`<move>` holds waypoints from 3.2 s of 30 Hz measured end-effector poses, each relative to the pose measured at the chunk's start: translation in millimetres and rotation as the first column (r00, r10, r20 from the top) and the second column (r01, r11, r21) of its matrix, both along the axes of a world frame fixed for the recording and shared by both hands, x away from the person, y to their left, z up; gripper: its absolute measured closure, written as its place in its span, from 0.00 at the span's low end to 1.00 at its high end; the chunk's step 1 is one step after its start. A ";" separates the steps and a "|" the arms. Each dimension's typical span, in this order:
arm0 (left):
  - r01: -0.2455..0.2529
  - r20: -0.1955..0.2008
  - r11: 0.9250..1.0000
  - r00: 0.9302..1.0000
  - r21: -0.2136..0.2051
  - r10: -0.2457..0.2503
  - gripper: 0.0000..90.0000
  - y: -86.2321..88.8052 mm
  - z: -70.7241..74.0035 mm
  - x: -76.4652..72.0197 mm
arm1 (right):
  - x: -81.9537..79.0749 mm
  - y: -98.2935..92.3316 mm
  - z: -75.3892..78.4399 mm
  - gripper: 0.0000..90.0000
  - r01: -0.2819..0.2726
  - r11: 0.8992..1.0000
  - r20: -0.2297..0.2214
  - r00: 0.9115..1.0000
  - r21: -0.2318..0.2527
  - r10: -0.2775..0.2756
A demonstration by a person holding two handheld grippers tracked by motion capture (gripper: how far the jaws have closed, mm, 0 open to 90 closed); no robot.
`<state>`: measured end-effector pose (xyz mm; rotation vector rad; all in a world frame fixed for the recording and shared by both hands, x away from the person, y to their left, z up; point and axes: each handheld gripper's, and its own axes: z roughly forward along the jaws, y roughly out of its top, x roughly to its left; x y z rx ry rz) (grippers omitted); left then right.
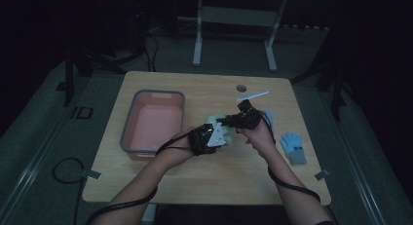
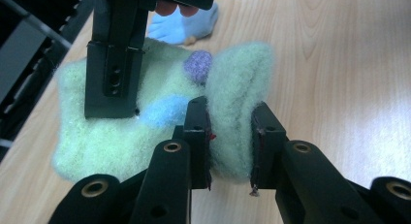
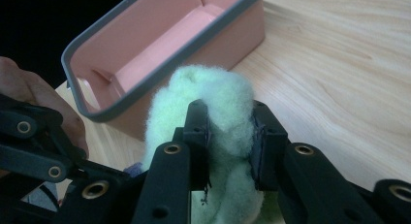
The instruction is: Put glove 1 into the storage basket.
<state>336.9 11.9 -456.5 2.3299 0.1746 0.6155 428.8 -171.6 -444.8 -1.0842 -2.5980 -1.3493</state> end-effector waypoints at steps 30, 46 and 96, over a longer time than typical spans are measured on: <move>-0.102 0.003 0.994 0.995 0.043 0.102 0.82 81.2 14.0 -3.8 | 10.7 96.1 21.3 0.81 -0.113 0.993 0.023 0.993 -0.014 0.113; -0.131 0.002 0.987 0.991 0.093 0.131 0.82 134.3 21.0 -7.0 | 9.3 151.8 25.5 0.81 -0.153 0.988 0.047 0.987 0.009 0.153; -0.079 -0.248 0.954 0.957 0.289 0.154 0.62 152.0 -48.1 53.4 | 45.0 196.1 -39.8 0.60 -0.114 0.982 -0.073 0.992 -0.148 0.104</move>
